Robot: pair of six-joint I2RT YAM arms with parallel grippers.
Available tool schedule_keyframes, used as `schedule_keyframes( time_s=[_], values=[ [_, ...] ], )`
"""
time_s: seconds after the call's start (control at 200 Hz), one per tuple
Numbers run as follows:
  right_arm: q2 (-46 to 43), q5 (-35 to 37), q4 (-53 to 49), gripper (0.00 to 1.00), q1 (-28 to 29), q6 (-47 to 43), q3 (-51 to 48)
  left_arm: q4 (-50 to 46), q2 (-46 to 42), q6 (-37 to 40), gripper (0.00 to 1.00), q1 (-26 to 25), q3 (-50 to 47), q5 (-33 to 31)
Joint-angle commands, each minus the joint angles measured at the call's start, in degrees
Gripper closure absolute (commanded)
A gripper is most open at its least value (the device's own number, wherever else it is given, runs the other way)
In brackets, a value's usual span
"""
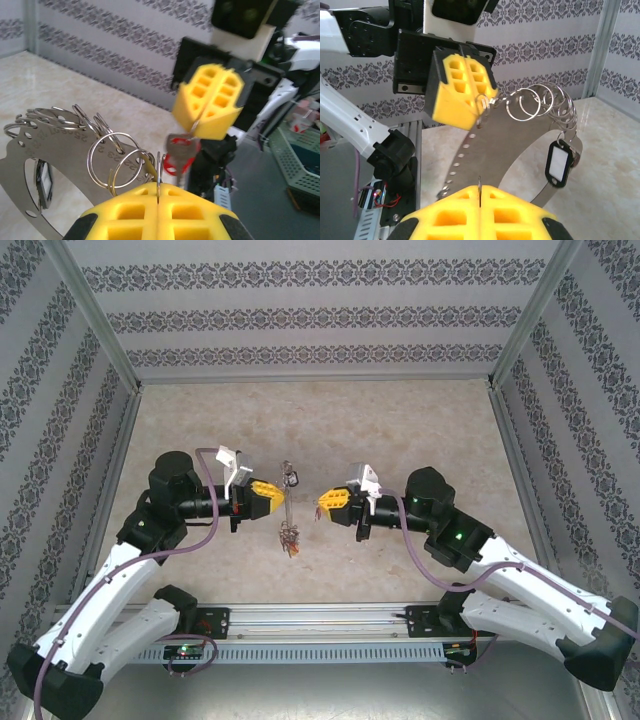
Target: Put the keys on the keyring
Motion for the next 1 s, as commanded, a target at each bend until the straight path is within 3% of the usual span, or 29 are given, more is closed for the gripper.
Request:
schedule_keyframes(
  time_s=[0.0, 0.545, 0.994],
  values=[
    [0.0, -0.9, 5.2, 1.0, -0.4, -1.6, -0.3, 6.7, -0.2, -2.6, 1.0, -1.1, 1.9, 4.9],
    [5.1, -8.0, 11.8, 1.0, 0.9, 0.1, 4.0, 6.6, 1.3, -2.4, 1.0, -2.4, 2.7, 6.5],
    [8.3, -7.7, 12.7, 1.0, 2.5, -0.2, 6.1, 5.0, 1.9, -0.4, 1.0, -2.6, 2.6, 5.3]
  ],
)
